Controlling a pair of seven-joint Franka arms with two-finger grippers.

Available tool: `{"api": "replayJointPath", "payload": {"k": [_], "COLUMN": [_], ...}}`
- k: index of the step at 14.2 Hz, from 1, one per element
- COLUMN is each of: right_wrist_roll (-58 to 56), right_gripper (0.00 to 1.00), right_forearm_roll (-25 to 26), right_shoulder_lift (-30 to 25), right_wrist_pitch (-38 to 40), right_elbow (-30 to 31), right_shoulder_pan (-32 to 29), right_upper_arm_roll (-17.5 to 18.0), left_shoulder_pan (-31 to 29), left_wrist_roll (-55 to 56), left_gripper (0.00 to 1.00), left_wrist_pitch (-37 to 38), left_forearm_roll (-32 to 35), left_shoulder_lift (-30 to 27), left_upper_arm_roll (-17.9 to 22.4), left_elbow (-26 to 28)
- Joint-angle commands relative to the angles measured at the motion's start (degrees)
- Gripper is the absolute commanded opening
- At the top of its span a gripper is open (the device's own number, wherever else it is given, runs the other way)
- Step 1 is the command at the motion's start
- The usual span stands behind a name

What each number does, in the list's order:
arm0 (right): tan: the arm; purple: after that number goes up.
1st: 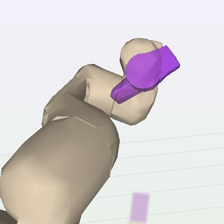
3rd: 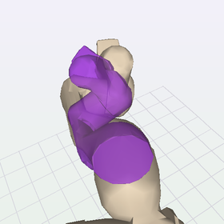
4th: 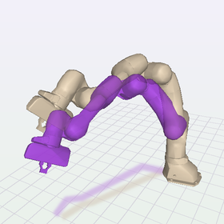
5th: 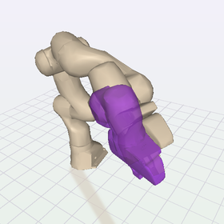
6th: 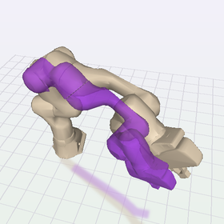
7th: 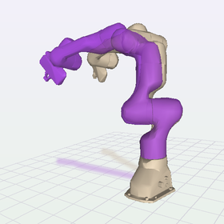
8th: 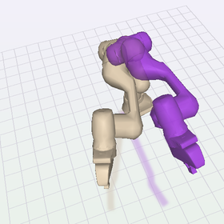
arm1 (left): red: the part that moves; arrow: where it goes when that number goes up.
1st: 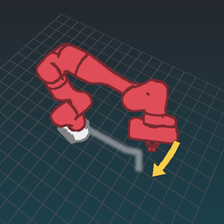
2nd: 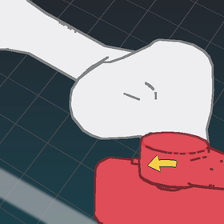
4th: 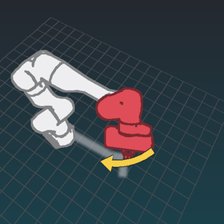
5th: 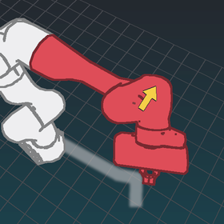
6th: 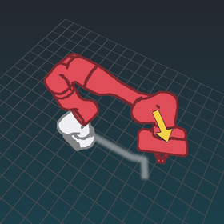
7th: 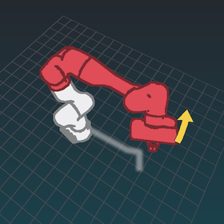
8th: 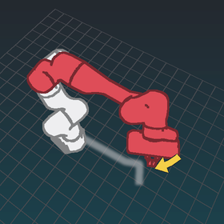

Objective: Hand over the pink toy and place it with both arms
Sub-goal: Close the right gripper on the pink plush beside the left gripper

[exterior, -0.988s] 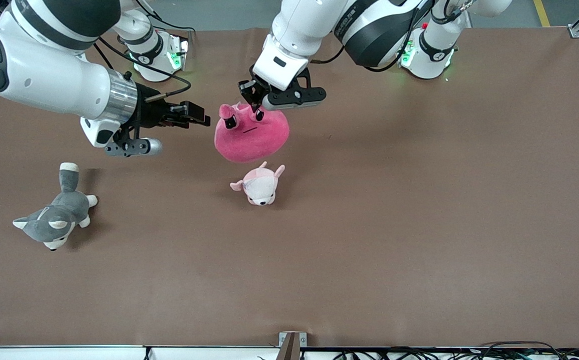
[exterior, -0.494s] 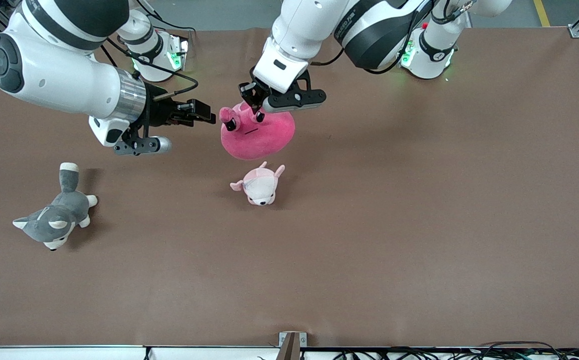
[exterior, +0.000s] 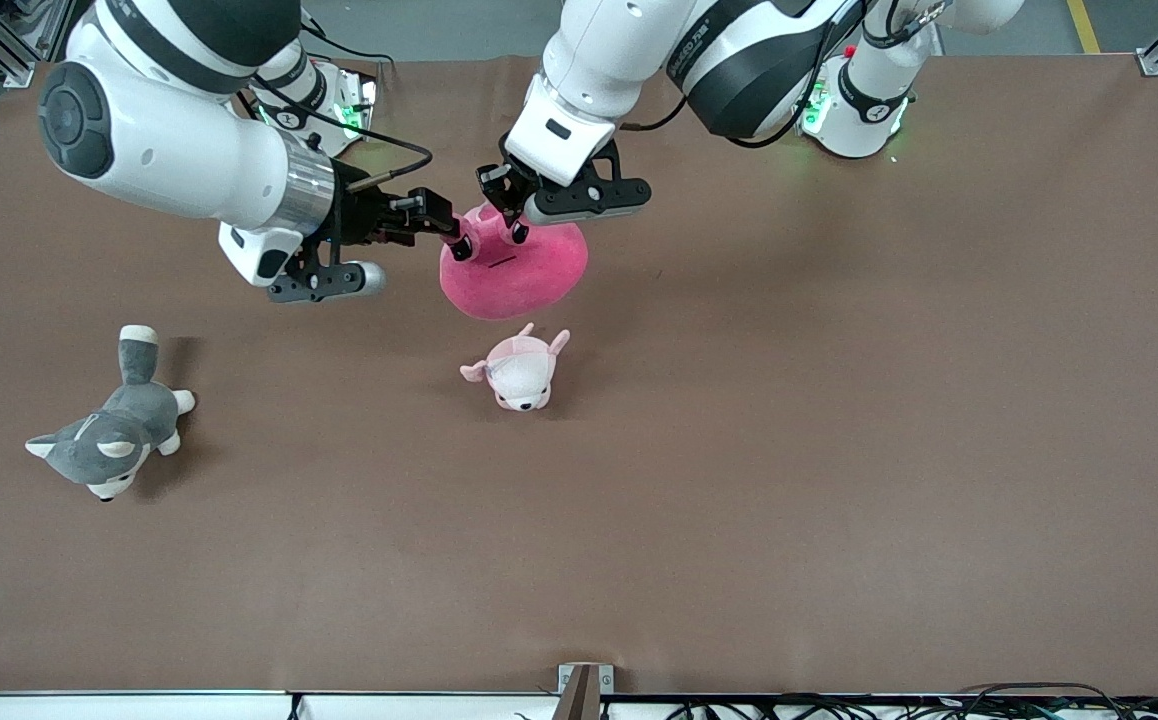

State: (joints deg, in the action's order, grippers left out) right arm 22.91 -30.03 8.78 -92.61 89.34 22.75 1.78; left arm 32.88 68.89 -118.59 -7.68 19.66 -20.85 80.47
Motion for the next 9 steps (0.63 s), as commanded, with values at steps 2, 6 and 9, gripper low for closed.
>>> {"api": "replayJointPath", "payload": {"k": [2,6,9], "right_wrist_roll": [0.2,0.2,0.2], "right_gripper": [0.66,0.66,0.65], "right_forearm_roll": [3.2,3.4,3.4], "right_shoulder_lift": [0.9,1.4,1.4], "right_wrist_pitch": [-0.3,-1.2,-1.4], "right_elbow": [-0.9,-0.9,-0.9], "right_shoulder_pan": [1.7,2.6,2.6], "right_upper_arm_roll": [-0.3,-0.3,-0.3], "left_shoulder_pan": [0.3,0.3,0.3], "left_wrist_roll": [0.9,0.9,0.9], "left_gripper": [0.01,0.01,0.01], "left_wrist_pitch": [0.8,0.8,0.8], "left_forearm_roll": [0.3,0.3,0.3], "left_shoulder_lift": [0.3,0.2,0.1], "left_upper_arm_roll": [0.1,0.1,0.1], "left_elbow": [-1.2,-1.2,-1.2]}}
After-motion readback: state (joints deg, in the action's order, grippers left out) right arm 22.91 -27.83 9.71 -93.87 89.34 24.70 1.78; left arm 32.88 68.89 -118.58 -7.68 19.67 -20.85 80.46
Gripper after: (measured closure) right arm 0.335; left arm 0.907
